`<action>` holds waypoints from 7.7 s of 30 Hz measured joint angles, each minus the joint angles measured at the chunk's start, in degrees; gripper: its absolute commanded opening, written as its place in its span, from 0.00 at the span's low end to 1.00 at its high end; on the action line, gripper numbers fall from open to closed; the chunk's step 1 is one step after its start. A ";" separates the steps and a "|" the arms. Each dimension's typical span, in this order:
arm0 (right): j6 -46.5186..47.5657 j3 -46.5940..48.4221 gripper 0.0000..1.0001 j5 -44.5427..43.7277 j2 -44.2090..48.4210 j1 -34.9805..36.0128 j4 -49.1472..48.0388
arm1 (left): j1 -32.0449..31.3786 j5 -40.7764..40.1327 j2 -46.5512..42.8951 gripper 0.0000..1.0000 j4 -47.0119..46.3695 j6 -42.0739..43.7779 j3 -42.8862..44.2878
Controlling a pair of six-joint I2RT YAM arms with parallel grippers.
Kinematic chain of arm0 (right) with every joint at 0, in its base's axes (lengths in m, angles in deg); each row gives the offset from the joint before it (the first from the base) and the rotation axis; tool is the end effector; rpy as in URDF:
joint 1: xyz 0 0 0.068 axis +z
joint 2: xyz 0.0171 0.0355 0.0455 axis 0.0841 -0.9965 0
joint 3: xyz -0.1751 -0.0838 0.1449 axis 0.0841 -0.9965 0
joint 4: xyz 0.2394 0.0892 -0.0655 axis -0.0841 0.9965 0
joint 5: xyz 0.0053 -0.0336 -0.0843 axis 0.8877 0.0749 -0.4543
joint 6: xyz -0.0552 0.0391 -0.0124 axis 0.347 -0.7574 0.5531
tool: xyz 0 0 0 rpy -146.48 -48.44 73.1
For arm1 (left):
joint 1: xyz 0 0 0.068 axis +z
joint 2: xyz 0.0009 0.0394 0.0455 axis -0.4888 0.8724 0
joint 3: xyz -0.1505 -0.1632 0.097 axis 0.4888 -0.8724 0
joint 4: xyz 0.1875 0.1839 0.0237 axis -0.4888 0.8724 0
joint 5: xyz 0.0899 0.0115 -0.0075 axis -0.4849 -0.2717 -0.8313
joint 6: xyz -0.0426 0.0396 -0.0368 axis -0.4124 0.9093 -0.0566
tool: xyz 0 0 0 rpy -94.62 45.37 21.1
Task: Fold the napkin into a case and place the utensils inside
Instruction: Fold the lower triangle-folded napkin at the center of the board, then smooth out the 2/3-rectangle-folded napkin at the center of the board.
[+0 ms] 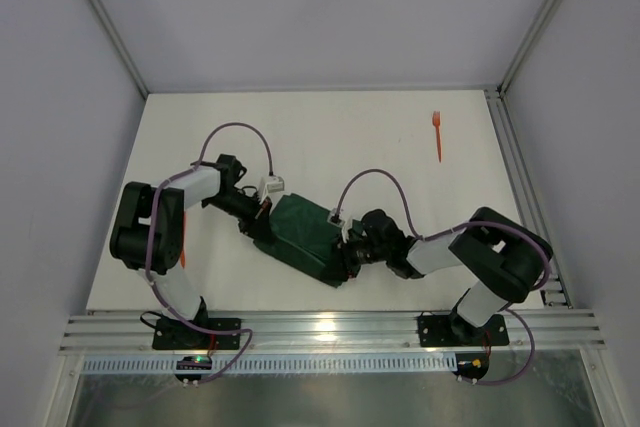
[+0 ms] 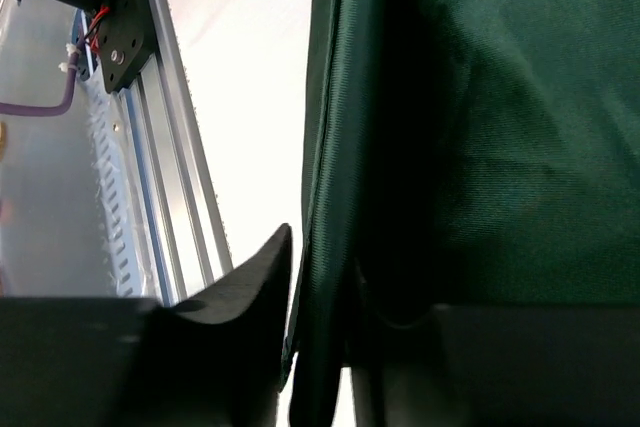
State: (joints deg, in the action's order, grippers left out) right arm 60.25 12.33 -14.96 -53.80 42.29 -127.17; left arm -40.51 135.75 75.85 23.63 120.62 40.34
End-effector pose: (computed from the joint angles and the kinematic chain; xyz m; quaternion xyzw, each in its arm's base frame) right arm 0.1608 0.2219 0.0719 -0.3250 0.7765 0.4911 0.2242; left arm 0.2632 -0.0968 0.1055 0.3967 0.8080 -0.4252 0.0950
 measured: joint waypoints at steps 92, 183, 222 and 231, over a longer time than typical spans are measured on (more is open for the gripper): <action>11.47 17.33 0.06 -18.99 -0.70 4.04 29.42 | 1.42 -6.80 7.34 0.12 -7.30 -16.52 5.46; -1.77 4.96 0.47 -22.97 16.11 -5.62 31.91 | -5.40 -21.57 -1.62 0.20 -15.50 -17.09 0.70; -2.47 7.08 0.06 -11.15 6.12 -7.19 23.41 | -25.73 -20.22 -8.98 0.58 -19.54 -11.87 -1.14; -4.90 5.95 0.06 -8.15 5.35 -8.24 18.97 | -29.97 -25.99 -4.15 0.51 -22.49 -9.29 1.14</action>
State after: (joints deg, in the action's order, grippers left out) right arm 55.36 18.28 -23.11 -48.44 34.05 -108.20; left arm -70.47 109.76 71.70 1.14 111.33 41.48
